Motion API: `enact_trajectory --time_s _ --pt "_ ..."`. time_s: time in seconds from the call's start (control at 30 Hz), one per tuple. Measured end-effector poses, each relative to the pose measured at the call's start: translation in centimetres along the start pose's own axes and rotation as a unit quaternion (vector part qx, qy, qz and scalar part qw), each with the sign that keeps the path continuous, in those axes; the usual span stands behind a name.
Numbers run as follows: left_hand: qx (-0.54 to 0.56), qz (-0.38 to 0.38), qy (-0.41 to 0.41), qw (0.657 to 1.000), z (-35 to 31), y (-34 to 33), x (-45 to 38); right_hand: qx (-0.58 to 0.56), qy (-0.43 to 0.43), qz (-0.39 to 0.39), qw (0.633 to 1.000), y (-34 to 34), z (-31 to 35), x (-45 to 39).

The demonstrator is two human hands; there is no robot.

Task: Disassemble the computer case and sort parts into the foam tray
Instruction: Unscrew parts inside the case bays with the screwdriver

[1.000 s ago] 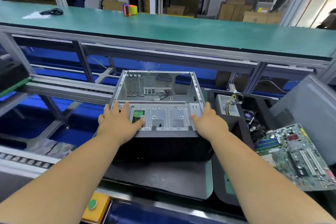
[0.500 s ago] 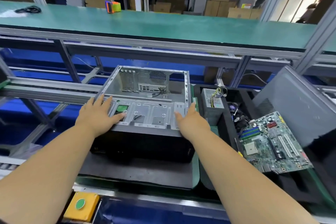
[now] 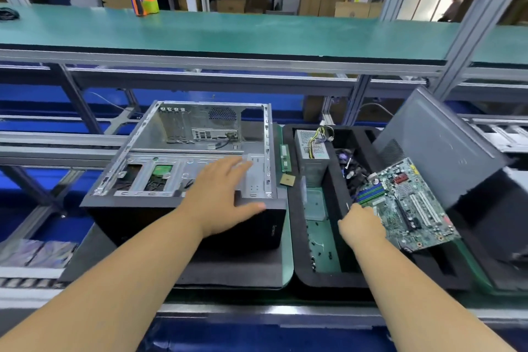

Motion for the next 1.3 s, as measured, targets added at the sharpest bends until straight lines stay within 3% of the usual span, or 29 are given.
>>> enact_trajectory --time_s 0.1,0.23,0.47,0.57,0.73,0.93,1.1,1.3 --pt "-0.042 0.035 -0.03 0.998 -1.8 -1.1 -0.8 0.003 -0.021 0.01 1.0 -0.3 -1.6 -0.4" --pt "-0.039 0.064 -0.003 0.997 -2.8 -2.5 -1.7 0.002 -0.028 0.025 0.999 -0.7 -2.7 -0.8" --pt "-0.053 0.069 -0.015 0.996 -2.8 -3.0 -2.2 -0.004 -0.02 0.043 0.999 -1.4 -3.5 -1.4" --pt "-0.038 0.072 -0.01 0.997 -2.9 -2.8 -2.5 -0.055 -0.001 0.024 0.998 -0.9 -2.5 -1.6" --pt "0.037 0.078 -0.004 0.996 -2.9 -1.9 -2.5 -0.198 0.059 -0.051 0.977 2.1 2.1 -1.1" --pt "0.273 0.044 0.049 0.96 -0.6 -0.3 -1.8 -0.311 0.163 -0.066 0.934 4.2 9.9 0.4" --pt "0.198 -0.025 0.105 0.974 4.9 0.8 -0.7 -0.422 0.212 -0.058 0.88 3.4 15.4 2.5" --pt "0.142 -0.048 0.192 0.97 13.6 1.3 0.6 -0.473 0.2 -0.011 0.858 1.4 20.7 4.7"
Point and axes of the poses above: each hand's wrist, its own x-axis away from the middle knuckle, its own y-axis out of the back of the hand, z = x × y, the point moved 2 cm from there along -x, towards the middle knuckle, and after that the axes turned 13 degrees about -x, right-handed, at the moved point
